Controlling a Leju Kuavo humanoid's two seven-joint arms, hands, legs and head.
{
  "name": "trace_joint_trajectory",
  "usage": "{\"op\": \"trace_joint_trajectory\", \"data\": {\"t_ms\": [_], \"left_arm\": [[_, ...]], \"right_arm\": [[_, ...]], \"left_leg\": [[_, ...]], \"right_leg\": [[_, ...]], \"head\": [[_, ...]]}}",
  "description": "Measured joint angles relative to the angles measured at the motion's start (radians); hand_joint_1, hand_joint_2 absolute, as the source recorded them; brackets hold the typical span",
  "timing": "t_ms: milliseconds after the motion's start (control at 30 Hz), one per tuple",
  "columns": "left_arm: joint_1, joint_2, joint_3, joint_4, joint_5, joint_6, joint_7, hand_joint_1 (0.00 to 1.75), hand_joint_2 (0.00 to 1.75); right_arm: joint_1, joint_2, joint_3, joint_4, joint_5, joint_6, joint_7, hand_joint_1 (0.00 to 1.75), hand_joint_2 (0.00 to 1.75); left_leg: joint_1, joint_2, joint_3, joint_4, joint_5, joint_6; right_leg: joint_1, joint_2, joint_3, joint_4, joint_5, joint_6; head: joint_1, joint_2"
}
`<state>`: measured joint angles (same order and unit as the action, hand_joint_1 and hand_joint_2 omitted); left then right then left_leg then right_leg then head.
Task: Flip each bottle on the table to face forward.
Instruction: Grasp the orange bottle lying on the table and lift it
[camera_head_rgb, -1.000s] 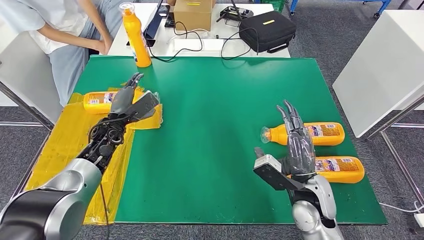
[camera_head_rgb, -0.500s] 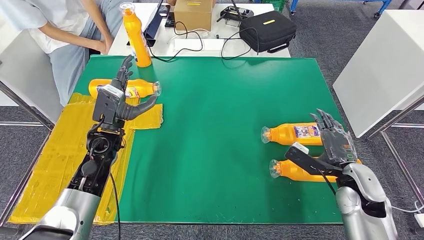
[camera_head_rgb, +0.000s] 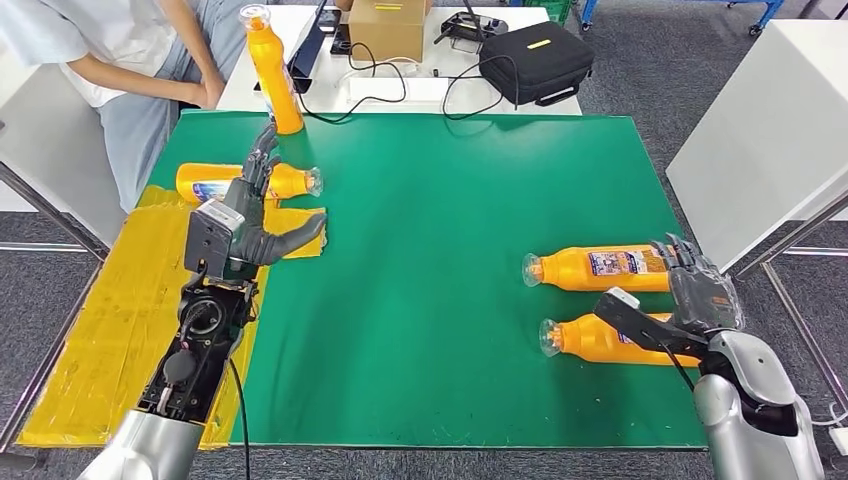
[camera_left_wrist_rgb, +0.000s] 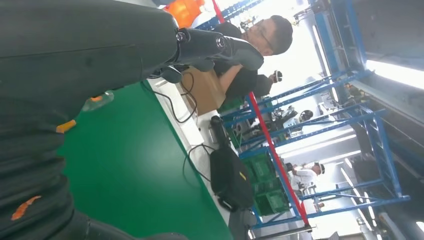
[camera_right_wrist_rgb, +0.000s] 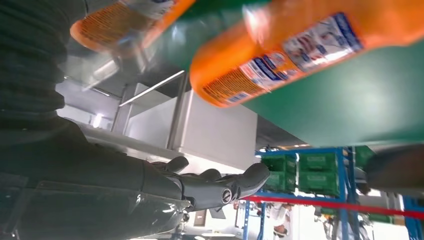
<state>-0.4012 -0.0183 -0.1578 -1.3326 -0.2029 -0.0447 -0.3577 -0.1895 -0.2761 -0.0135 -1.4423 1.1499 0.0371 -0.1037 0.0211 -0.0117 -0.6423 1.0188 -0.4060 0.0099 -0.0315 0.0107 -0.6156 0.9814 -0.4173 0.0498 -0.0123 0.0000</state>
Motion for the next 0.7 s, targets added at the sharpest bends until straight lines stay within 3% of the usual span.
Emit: {"op": "trace_joint_trajectory", "data": {"t_ms": [367, 700], "left_arm": [[0.04, -0.03, -0.009, -0.028, -0.006, -0.007, 0.001, 0.0, 1.75], [0.022, -0.048, -0.021, -0.011, -0.005, -0.009, 0.004, 0.0, 1.75]], "right_arm": [[-0.117, -0.016, 0.009, 0.2, 0.065, -0.039, 0.012, 0.0, 1.75], [-0.338, -0.011, 0.06, 0.486, 0.067, -0.108, 0.006, 0.0, 1.75]], "left_leg": [[0.0, 0.001, 0.0, 0.0, 0.001, 0.0], [0.0, 0.0, 0.0, 0.0, 0.001, 0.001]], "right_leg": [[0.0, 0.0, 0.0, 0.0, 0.0, 0.0], [0.0, 0.0, 0.0, 0.001, 0.001, 0.001]], "head": [[0.0, 0.0], [0.0, 0.0]]}}
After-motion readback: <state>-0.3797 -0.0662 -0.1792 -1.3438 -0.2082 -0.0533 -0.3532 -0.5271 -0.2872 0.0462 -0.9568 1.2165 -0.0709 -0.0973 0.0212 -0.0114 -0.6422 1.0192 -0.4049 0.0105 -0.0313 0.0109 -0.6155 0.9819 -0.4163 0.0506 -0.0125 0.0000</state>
